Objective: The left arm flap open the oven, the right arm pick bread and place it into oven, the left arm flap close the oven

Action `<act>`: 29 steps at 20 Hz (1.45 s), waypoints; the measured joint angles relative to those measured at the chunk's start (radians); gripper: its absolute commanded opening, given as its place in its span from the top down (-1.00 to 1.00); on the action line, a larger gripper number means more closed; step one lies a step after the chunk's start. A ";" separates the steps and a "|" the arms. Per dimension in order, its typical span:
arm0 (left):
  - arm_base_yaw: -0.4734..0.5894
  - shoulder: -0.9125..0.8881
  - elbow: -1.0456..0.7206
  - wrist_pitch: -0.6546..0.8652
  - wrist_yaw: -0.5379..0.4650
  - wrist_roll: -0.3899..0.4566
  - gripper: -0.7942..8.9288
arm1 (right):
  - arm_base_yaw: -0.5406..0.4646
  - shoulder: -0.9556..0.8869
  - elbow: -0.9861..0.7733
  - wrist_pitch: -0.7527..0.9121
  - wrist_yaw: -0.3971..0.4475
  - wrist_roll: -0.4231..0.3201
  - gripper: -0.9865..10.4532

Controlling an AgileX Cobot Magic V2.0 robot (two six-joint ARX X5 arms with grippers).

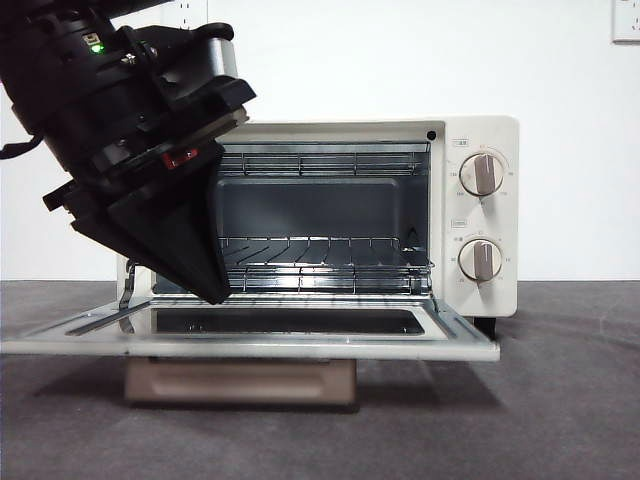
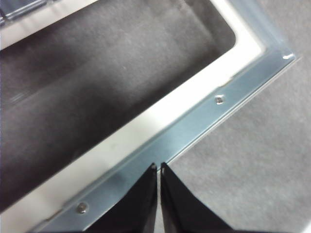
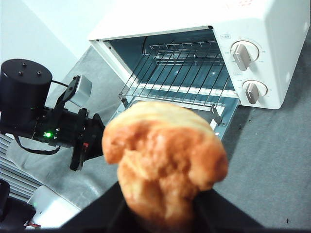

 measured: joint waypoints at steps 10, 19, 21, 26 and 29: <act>-0.009 -0.314 -0.003 -0.101 -0.017 -0.052 0.80 | 0.000 0.112 0.000 0.039 -0.085 0.000 0.66; -0.009 -0.720 -0.003 -0.290 -0.124 -0.073 0.80 | 0.164 0.463 0.000 0.386 -0.084 0.002 0.66; -0.009 -0.799 -0.003 -0.331 -0.128 -0.087 0.80 | 0.240 0.564 0.000 0.457 -0.026 0.005 0.66; -0.009 -0.931 -0.003 -0.447 -0.154 -0.156 0.80 | 0.363 0.834 0.000 0.694 0.036 0.016 0.66; -0.009 -0.960 -0.003 -0.477 -0.154 -0.195 0.80 | 0.386 0.961 0.000 0.852 0.109 0.053 0.66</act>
